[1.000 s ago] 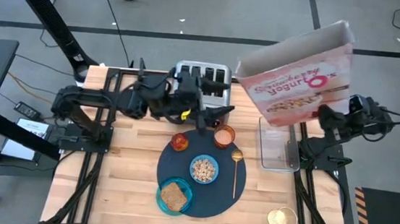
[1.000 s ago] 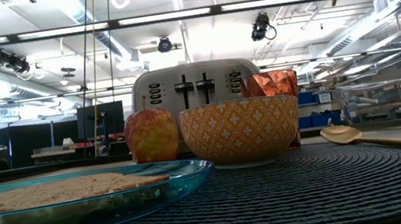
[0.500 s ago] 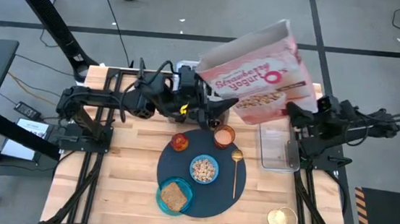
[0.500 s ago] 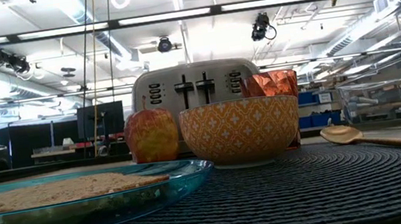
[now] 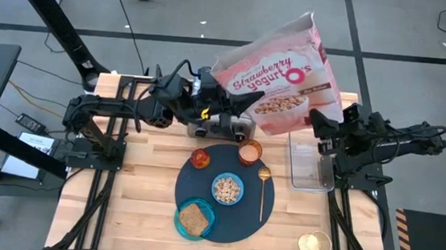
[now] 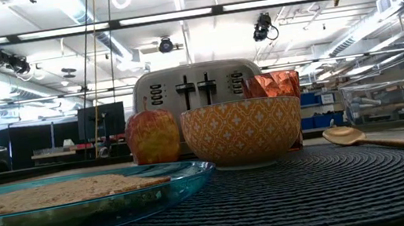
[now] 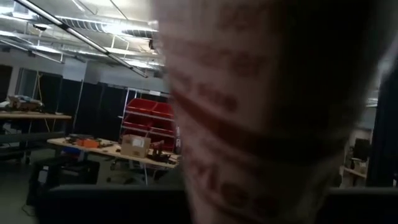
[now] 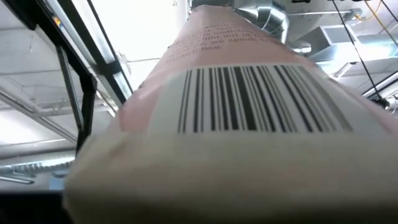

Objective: Arrange a breakfast setting
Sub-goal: Pour the cereal into the orange and blue bowl

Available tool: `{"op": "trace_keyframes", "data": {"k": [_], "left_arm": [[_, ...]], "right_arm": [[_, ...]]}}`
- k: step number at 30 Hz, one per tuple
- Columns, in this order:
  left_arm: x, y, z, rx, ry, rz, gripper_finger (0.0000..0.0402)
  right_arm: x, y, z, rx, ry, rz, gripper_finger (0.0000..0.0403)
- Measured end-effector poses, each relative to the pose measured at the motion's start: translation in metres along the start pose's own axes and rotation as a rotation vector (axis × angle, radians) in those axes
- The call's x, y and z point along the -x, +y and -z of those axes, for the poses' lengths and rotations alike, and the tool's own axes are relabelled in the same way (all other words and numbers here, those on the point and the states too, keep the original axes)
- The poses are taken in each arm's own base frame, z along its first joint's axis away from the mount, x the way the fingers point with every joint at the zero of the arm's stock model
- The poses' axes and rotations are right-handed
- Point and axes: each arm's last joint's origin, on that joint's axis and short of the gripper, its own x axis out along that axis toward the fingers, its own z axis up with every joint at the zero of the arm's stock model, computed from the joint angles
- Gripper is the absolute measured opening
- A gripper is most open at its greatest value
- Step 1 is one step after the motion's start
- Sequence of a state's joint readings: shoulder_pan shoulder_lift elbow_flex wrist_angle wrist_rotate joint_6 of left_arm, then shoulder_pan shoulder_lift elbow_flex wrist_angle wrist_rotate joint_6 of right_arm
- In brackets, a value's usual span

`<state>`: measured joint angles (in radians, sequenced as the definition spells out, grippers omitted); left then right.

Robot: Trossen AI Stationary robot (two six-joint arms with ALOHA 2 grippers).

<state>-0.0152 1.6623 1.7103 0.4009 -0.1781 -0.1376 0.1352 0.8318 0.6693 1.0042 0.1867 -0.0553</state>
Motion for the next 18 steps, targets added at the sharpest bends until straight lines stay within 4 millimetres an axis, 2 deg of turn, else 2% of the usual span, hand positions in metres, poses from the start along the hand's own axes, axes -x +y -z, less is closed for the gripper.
{"op": "trace_keyframes", "data": {"k": [3,7,11,18], "left_arm": [[0.000,0.003,-0.001,-0.019,0.000,0.015,0.0012],[-0.001,0.007,-0.002,-0.027,0.000,0.008,0.0015],[0.001,0.011,-0.007,-0.068,0.011,0.000,0.0011],[0.021,0.020,-0.040,-0.158,0.073,-0.035,0.0006]], "right_arm": [[0.000,-0.001,0.000,0.004,0.001,0.000,0.0189],[0.001,-0.001,0.001,0.009,0.024,0.000,0.0224],[0.003,-0.001,-0.001,0.017,0.069,-0.002,0.0279],[0.015,-0.005,0.000,0.030,0.254,0.028,0.0373]]}}
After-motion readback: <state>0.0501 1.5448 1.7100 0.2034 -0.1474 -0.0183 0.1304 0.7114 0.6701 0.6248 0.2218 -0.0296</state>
